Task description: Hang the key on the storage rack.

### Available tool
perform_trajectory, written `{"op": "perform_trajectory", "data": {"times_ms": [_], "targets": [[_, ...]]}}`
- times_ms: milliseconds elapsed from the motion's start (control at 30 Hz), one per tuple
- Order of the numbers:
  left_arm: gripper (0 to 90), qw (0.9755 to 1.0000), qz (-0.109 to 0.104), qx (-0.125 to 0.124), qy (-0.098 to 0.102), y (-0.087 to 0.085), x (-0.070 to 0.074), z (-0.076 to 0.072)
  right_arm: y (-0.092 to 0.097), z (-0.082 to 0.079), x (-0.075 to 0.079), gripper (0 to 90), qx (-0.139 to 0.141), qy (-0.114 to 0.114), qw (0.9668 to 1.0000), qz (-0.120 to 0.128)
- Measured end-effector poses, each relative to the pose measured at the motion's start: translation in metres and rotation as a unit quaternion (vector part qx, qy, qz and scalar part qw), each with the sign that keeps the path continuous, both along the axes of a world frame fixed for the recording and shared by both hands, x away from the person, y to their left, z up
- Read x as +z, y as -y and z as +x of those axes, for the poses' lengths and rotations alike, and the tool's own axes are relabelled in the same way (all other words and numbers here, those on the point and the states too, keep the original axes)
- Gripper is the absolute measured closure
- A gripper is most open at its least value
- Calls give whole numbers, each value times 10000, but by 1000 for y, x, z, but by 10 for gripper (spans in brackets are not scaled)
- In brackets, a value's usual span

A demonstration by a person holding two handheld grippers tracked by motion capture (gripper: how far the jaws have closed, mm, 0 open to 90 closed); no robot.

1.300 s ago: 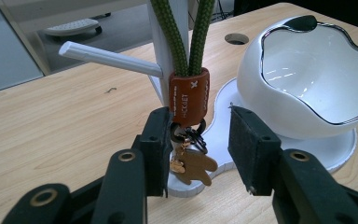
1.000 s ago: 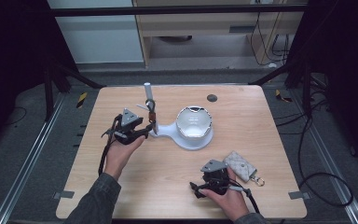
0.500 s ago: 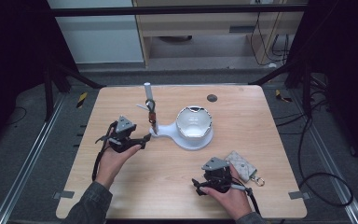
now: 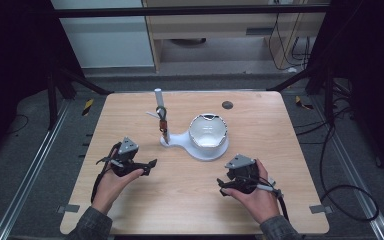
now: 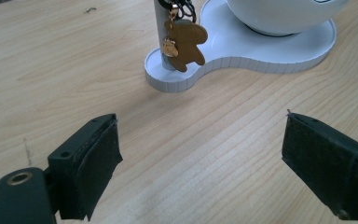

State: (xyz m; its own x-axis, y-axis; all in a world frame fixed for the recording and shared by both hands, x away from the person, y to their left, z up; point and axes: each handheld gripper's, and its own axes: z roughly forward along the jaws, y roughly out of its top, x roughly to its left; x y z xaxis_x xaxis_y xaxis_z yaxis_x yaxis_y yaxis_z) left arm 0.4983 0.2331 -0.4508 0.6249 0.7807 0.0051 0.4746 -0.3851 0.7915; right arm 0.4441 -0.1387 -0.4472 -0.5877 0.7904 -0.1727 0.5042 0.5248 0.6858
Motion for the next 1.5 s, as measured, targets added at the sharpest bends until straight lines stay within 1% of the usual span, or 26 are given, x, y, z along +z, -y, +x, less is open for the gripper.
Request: {"op": "perform_trajectory", "data": {"times_ms": [100, 167, 200, 233, 300, 333, 367, 433, 467, 533, 600, 667, 700, 733, 767, 833, 867, 933, 1000, 1100, 1167, 1200, 1267, 1333, 1467, 1500], "targets": [[98, 10000, 4, -16, -48, -3, -3, -2, 6, 4, 5, 95, -69, -35, 10000, -28], [95, 9999, -100, 19, -93, -8, -4, -2, 11, 7, 11, 100, -123, -32, 9999, -78], [90, 9998, -158, 56, -124, -12, -6, -3, 18, 9, 18, 102, -180, -31, 9997, -138], [86, 9998, -158, 56, -124, -12, -6, -3, 18, 9, 18, 102, -180, -31, 9997, -138], [83, 9998, -103, 111, -145, -17, -9, -5, 24, 11, 24, 102, -203, -86, 9996, -200], [77, 9997, 32, 110, -218, -21, -15, -7, 30, 12, 30, 101, -220, -101, 9993, -289], [73, 9997, 32, 110, -218, -21, -15, -7, 30, 12, 30, 101, -220, -101, 9993, -289], [71, 9996, 65, 111, -269, -21, -19, -8, 36, 15, 36, 102, -265, -224, 9989, -315], [71, 9995, 119, 100, -289, -21, -20, -9, 43, 17, 42, 102, -314, -254, 9985, -368], [71, 9993, 219, 97, -303, -20, -21, -10, 47, 18, 45, 101, -331, -258, 9984, -371], [72, 9993, 174, 119, -316, -20, -22, -12, 53, 19, 50, 93, -325, -347, 9980, -422], [74, 9991, 206, 97, -359, -20, -25, -13, 62, 19, 56, 92, -337, -377, 9972, -548], [75, 9990, 246, 66, -363, -20, -26, -13, 65, 18, 57, 89, -328, -412, 9971, -558], [75, 9989, 244, 105, -390, -21, -27, -12, 69, 17, 58, 79, -341, -511, 9967, -524], [74, 9989, 244, 105, -390, -21, -27, -12, 69, 17, 58, 79, -341, -511, 9967, -524], [75, 9988, 239, 156, -398, -22, -28, -11, 74, 16, 57, 67, -292, -660, 9960, -533], [75, 9988, 248, 198, -360, -23, -28, -11, 80, 14, 55, 72, -313, -823, 9944, -584], [77, 9989, 257, 209, -343, -24, -28, -12, 86, 14, 53, 84, -377, -960, 9929, -592], [77, 9989, 225, 240, -343, -26, -30, -12, 90, 13, 50, 99, -370, -1074, 9915, -629], [77, 9986, 236, 306, -353, -30, -31, -13, 93, 13, 47, 102, -364, -1156, 9907, -614], [77, 9986, 220, 339, -334, -34, -31, -13, 93, 13, 40, 107, -307, -1291, 9887, -699], [77, 9986, 212, 394, -293, -37, -30, -12, 92, 14, 38, 105, -278, -1347, 9881, -690], [77, 9984, 178, 442, -288, -39, -30, -13, 91, 15, 33, 103, -235, -1489, 9864, -654], [77, 9984, 190, 456, -286, -40, -30, -13, 91, 15, 30, 104, -245, -1534, 9859, -629], [77, 9979, 247, 504, -318, -42, -32, -14, 89, 17, 17, 94, -203, -1648, 9835, -720], [77, 9978, 267, 521, -320, -43, -33, -13, 89, 17, 17, 94, -203, -1648, 9835, -720]]}}
